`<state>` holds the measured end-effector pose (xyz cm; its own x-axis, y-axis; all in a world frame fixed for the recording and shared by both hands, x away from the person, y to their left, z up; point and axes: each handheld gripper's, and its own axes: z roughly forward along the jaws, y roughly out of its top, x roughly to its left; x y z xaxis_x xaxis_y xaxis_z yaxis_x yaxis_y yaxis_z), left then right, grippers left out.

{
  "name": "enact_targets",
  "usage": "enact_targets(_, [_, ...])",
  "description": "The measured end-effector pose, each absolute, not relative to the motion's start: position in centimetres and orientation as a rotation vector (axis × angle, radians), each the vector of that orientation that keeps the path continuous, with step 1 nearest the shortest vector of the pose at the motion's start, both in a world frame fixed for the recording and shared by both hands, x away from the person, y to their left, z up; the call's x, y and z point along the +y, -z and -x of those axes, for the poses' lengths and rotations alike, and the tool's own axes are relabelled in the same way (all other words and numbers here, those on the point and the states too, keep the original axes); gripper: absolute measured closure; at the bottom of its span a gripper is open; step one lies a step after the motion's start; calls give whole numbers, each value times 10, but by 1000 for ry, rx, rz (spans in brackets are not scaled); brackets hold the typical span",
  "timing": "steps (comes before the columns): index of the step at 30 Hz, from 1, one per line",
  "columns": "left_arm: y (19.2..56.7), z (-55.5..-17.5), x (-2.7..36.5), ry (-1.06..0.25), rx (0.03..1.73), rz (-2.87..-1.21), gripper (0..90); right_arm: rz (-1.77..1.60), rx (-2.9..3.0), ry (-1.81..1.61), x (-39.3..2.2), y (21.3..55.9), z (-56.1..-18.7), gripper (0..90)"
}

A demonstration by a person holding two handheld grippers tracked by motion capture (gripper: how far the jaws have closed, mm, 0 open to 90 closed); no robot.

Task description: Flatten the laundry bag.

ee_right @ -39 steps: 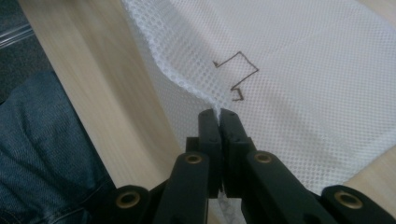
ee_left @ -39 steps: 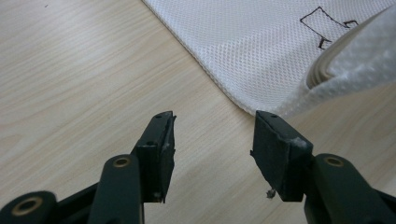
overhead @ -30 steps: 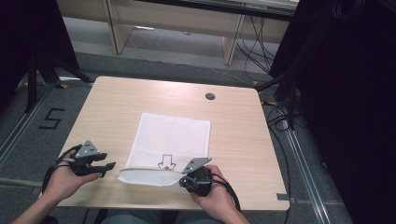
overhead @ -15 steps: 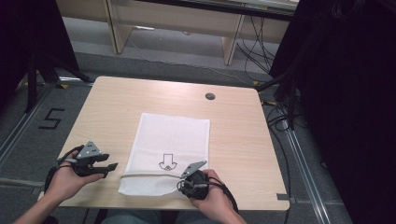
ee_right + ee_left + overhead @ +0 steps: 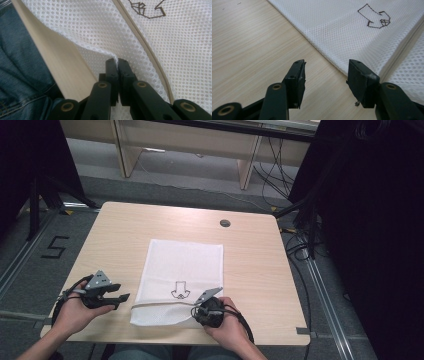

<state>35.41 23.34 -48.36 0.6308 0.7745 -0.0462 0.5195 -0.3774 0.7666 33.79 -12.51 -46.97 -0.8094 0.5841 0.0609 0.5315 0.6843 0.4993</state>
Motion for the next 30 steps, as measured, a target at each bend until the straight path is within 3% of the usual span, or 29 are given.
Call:
enact_targets(9, [480, -355, 236, -432, 1024, -2055, 439, -902, 2802, -766, -122, 473, -336, 867])
enact_targets(15, [478, -352, 234, -402, 1016, -2027, 468, -925, 2813, -782, -126, 472, -328, 753])
enact_targets(22, [477, -351, 226, -389, 976, -2021, 503, -933, 2742, -946, -139, 448, -328, 702])
enact_targets(27, [476, -348, 219, -325, 939, -2041, 568, -1032, 2662, -959, -155, 442, -335, 731])
enact_targets(29, [476, -345, 213, -294, 912, -2045, 634, -1085, 2662, -919, -161, 445, -340, 781])
enact_targets(30, [476, -344, 209, -280, 904, -2049, 701, -1105, 2653, -845, -167, 449, -346, 849])
